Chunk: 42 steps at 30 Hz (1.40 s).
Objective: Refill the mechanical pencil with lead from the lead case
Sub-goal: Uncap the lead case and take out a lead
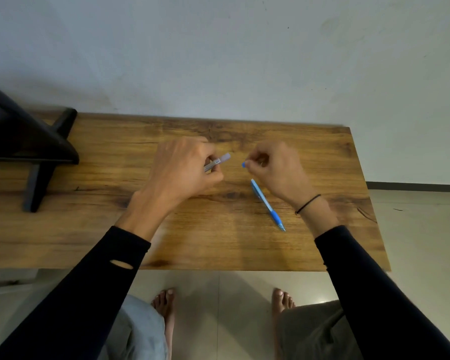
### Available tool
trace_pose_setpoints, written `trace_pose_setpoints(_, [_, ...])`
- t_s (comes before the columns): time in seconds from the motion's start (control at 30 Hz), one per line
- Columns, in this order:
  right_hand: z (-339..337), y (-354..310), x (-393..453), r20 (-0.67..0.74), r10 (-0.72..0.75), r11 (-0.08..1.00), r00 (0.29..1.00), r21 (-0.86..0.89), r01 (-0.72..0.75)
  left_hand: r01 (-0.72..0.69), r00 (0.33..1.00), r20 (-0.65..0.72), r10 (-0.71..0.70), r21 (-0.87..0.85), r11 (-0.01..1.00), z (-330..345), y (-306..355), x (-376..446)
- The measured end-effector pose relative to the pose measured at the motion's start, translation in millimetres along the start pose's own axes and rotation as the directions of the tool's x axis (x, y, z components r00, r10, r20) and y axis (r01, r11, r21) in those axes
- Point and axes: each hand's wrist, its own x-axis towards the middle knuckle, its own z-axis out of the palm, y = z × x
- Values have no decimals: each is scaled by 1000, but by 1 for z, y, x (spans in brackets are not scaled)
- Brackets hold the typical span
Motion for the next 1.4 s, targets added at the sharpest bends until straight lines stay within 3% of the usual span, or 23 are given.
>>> trace_pose_setpoints(0.1, [22, -9, -8, 177, -115, 946, 977, -281, 163, 31, 999, -20, -31, -9, 999, -5, -4, 3])
trace_pose_setpoints(0.17, [31, -10, -10, 194, -176, 895, 965, -377, 239, 48, 999, -18, -48, -9, 999, -8, -4, 3])
trace_pose_setpoints(0.33, [38, -9, -10, 163, -199, 873, 966, -419, 251, 72, 997, 14, -72, -18, 997, -12, -4, 3])
trace_pose_setpoints(0.4, [34, -7, -6, 76, -104, 957, 992, -264, 120, 64, 998, 3, -64, -32, 997, -12, -4, 3])
trace_pose_setpoints(0.47, [26, -8, -3, -87, 32, 997, 996, 74, -26, 53, 999, -3, -53, -52, 997, -13, -1, 3])
trace_pose_setpoints(0.5, [23, -10, -3, -146, 121, 947, 982, 313, -70, 46, 999, -8, -47, -68, 997, -14, 1, 3])
trace_pose_setpoints(0.53, [21, -12, -2, -139, 228, 807, 964, 580, -107, 31, 999, -22, -33, -85, 996, -13, 3, 3])
trace_pose_setpoints(0.6, [18, -21, -2, 66, 367, 261, 928, 950, -171, -23, 998, -59, 17, -107, 994, -11, 12, 2])
trace_pose_setpoints(0.63, [17, -26, -3, 183, 371, -6, 910, 981, -195, -59, 996, -74, 50, -114, 992, -10, 17, 2])
trace_pose_setpoints(0.67, [17, -29, -4, 264, 352, -190, 898, 959, -208, -102, 992, -89, 91, -123, 987, -7, 21, 2])
trace_pose_setpoints(0.7, [18, -33, -5, 303, 333, -301, 893, 932, -204, -149, 985, -104, 136, -133, 980, -5, 25, 2])
trace_pose_setpoints(0.77, [18, -38, -7, 321, 310, -399, 895, 898, -184, -247, 966, -124, 228, -167, 955, -1, 30, 3])
trace_pose_setpoints(1.03, [6, -42, -6, 269, 288, -474, 919, 874, -107, -380, 925, -48, 377, -108, 919, 4, 28, 7])
trace_pose_setpoints(1.4, [4, -34, -2, 231, 304, -467, 924, 882, -67, -397, 918, -66, 392, -96, 913, -8, 33, 7])
